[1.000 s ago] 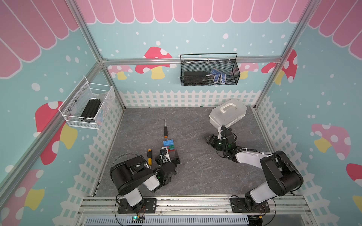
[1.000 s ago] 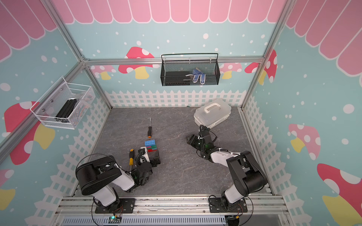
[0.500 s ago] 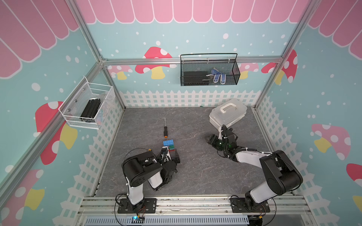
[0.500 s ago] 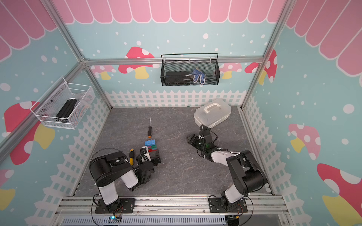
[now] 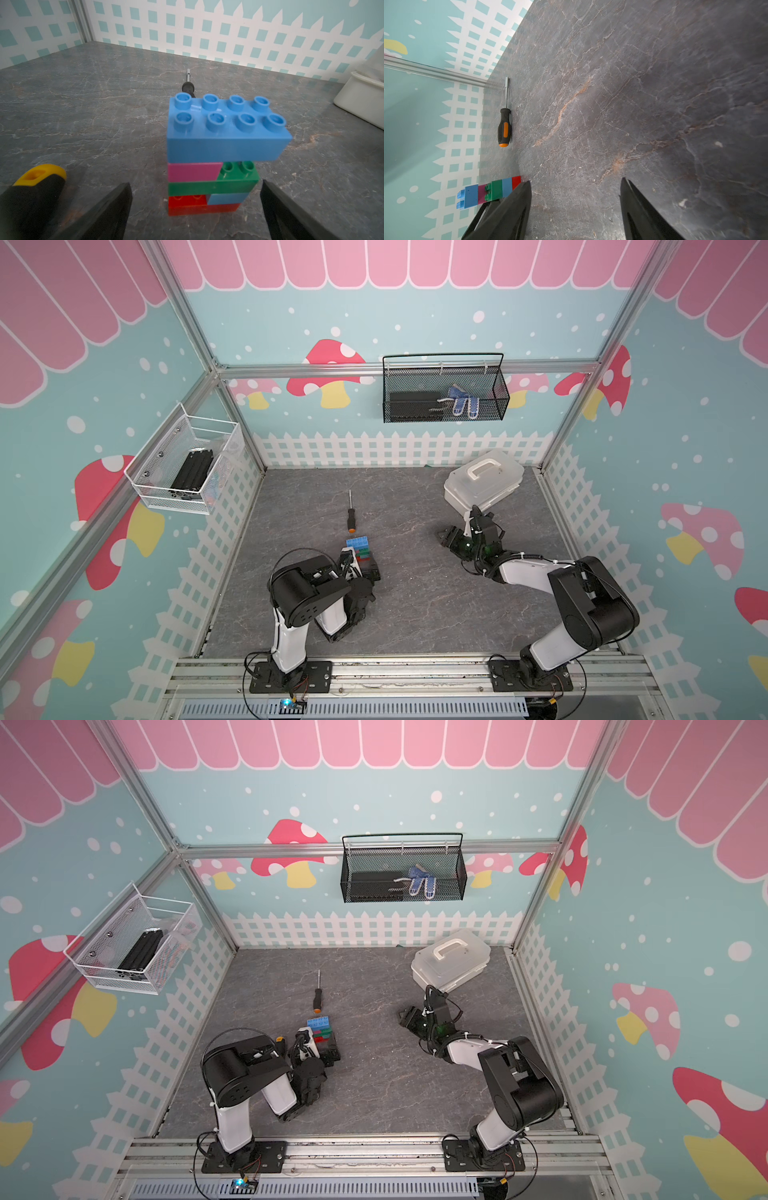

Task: Assemble the number 5 with lego
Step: Adjust the lego brick at the center of the board.

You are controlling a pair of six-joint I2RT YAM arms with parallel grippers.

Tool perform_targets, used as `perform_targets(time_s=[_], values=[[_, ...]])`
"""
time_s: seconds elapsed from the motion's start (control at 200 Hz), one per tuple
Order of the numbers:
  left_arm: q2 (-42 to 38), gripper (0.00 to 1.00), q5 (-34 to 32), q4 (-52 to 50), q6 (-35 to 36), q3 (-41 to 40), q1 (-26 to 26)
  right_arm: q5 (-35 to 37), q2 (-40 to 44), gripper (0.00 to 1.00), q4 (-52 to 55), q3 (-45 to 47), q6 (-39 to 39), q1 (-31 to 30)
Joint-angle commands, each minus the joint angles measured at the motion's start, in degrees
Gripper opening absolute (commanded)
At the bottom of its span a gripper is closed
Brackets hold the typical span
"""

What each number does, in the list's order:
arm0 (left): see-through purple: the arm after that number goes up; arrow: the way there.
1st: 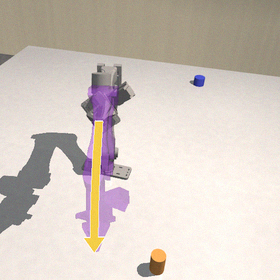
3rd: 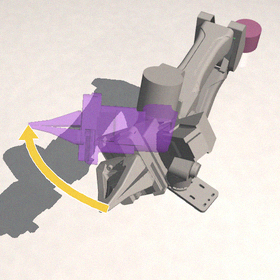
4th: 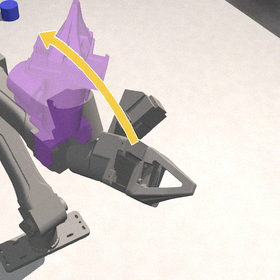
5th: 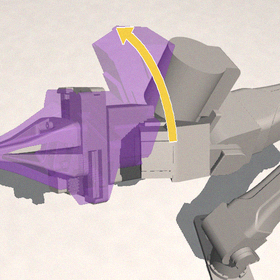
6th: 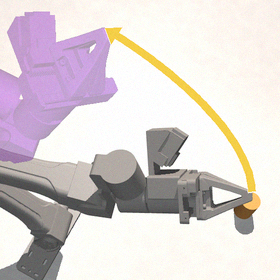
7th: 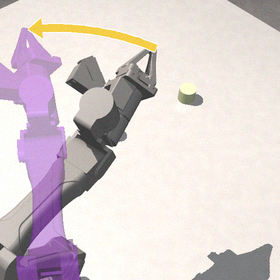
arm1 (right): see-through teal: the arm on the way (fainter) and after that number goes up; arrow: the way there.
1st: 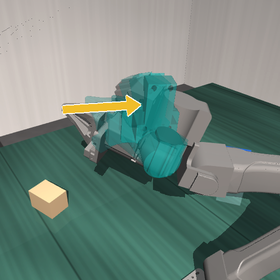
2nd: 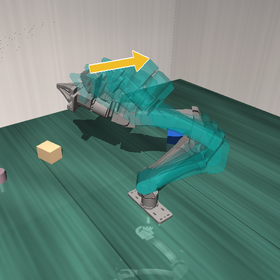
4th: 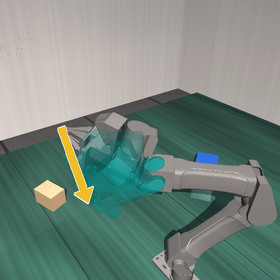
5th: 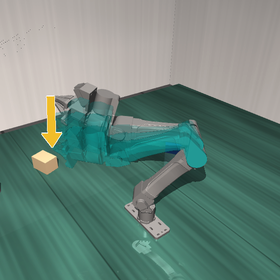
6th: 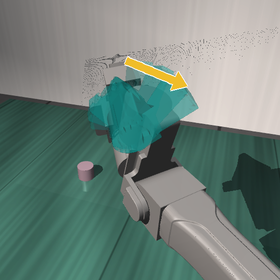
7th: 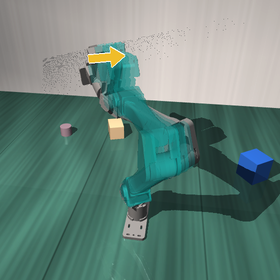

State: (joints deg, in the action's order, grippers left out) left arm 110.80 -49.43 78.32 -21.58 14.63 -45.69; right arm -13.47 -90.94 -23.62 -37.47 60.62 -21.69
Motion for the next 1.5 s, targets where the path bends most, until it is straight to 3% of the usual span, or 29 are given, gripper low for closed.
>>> perform_targets(time_s=[0.0, 1.006, 1.311, 1.496], values=[[1.35, 0.99, -0.11, 3.11, 0.14, 0.69, 0.69, -0.33, -0.84, 0.7, -1.1, 0.08, -0.42, 0.56], [0.69, 0.99, 0.29, 3.15, 2.38, 2.59, 3.84, -1.72, -3.18, 0.7, -1.65, -1.02, -0.78, 1.22], [-0.11, 0.96, 1.97, 3.15, 1.94, 2.34, 4.21, -2.17, -3.37, 0.69, -1.91, -1.11, -0.72, 1.39], [-0.59, 0.9, 2.14, 3.1, 1.89, 1.85, 4.46, -2.26, -3.28, 0.69, -1.95, -0.88, -0.61, 1.39]])
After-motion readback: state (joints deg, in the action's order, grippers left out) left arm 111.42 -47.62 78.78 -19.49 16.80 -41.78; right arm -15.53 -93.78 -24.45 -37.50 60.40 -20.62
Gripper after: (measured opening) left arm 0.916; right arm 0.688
